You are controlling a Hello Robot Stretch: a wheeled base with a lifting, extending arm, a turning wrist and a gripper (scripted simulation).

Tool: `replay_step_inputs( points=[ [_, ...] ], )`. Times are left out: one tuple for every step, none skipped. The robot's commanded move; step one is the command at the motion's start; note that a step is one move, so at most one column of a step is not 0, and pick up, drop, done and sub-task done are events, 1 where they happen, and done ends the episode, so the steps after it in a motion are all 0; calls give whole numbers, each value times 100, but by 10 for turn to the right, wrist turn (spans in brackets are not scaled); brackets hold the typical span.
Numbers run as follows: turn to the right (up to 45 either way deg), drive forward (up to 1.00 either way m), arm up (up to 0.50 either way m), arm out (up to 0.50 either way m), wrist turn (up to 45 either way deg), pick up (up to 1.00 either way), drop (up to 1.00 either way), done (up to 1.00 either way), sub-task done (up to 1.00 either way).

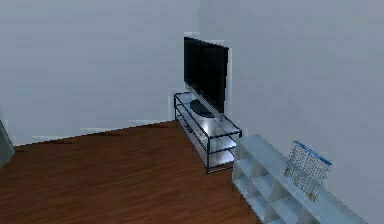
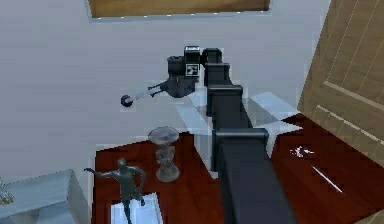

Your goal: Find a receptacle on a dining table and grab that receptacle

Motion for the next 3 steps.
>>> replay_step_inputs(
  points=[
    [0,0,0,0,210,0,0,0,0],
    [0,0,-22,0,0,0,0,0,0],
    [0,0,0,0,0,100,0,0,0]
  ],
)
